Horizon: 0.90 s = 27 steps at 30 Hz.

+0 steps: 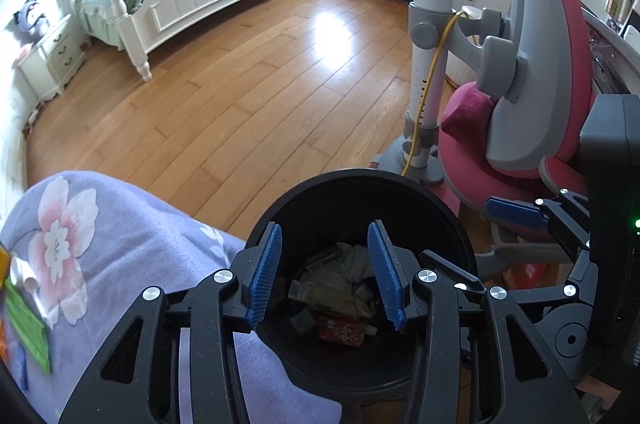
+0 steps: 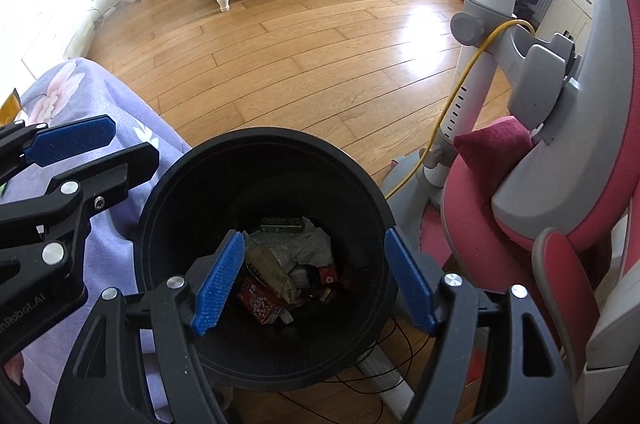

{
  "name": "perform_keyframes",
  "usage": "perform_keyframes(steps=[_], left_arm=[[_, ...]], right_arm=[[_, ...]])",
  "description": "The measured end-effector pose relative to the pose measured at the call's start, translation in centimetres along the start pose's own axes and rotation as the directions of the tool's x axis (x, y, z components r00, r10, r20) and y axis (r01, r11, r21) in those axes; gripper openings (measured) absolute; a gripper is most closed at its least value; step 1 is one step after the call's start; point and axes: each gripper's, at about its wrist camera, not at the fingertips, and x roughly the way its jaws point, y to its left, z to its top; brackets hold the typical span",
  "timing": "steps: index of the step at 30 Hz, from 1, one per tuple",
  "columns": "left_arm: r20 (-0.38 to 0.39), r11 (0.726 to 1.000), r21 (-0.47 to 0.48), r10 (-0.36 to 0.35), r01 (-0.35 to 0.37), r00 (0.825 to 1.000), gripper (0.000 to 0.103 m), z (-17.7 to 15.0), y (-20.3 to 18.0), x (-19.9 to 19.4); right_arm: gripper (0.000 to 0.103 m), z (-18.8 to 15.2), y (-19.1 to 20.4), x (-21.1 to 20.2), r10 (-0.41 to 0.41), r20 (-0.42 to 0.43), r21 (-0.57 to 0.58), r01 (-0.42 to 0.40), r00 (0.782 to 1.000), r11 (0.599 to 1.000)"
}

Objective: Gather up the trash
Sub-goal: 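Move both open grippers back over the table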

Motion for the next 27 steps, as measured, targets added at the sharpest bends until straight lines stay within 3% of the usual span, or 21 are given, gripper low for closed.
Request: perform_keyframes(steps=[11,18,27], left_arm=[[0.041,0.998,-0.055,0.043,-0.041,0.998,0.046,-1.5,4.4,-3.5],[0.033,0.978,-0.17,0.125,-0.118,0.992,0.046,-4.5,12.3,-6.3],[0.001,0.924,-0.304,0.242,-0.23,0.97,0.046,-10.3,23.8,-10.0]], right_arm=[[0.073,1.4,3.4,-1.6,0.01,0.044,-0.034,-0.009,0.999,0.999],[0.073,3.2,10.3,-2.6,0.056,0.071,-0.144,-0.045,0.996,0.989],[0.072,5.3,21.2,-2.2,0.146,0.067,-0.28,-0.122,0.987,0.952]])
